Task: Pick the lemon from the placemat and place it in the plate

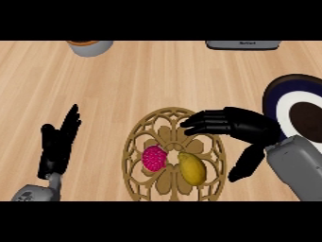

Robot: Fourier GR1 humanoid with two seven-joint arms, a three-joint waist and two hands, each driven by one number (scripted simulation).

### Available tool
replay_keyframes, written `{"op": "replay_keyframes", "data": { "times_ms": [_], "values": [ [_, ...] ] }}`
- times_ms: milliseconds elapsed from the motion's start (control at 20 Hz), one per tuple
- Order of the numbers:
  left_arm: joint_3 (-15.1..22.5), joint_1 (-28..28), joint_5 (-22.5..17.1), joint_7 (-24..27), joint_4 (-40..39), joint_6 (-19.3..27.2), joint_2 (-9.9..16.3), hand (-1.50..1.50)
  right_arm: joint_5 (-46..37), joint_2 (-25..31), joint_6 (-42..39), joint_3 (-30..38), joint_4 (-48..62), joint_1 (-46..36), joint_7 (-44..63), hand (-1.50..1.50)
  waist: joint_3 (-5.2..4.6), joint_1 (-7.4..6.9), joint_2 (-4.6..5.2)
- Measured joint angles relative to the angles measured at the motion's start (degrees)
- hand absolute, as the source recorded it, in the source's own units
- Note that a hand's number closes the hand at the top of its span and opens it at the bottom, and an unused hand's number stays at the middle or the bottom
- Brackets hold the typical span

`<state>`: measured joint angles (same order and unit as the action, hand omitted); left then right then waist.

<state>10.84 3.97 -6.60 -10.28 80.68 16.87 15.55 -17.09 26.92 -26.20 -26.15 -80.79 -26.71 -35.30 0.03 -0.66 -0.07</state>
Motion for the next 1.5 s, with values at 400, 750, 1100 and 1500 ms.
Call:
{"op": "replay_keyframes", "data": {
  "times_ms": [400, 750, 1100, 1500],
  "values": [
    [-0.68, -0.05, 0.68, -0.56, 0.45, -0.35, -0.09, 0.00, -9.29, -0.15, -7.27, -6.67, -2.61, -6.01, 9.05, -1.50, -0.07, 0.24, -0.01],
    [-1.39, -1.16, 1.92, -0.72, 1.60, -0.72, -1.19, 0.00, -15.53, -2.53, -12.08, -8.37, -3.03, -6.52, 13.36, -1.50, -0.05, 0.36, 0.03],
    [-1.96, -1.30, 3.92, -2.10, 2.89, -1.13, -2.85, 0.00, -22.43, -6.76, -11.68, -8.57, 0.85, -5.84, 12.04, -1.50, -0.04, 0.35, 0.07],
    [-3.52, -1.55, 5.24, -2.38, 2.99, -2.61, -3.85, 0.00, -27.69, -8.61, -11.09, -8.49, 1.42, -3.45, 10.72, -1.50, -0.03, 0.45, 0.06]
  ]
}}
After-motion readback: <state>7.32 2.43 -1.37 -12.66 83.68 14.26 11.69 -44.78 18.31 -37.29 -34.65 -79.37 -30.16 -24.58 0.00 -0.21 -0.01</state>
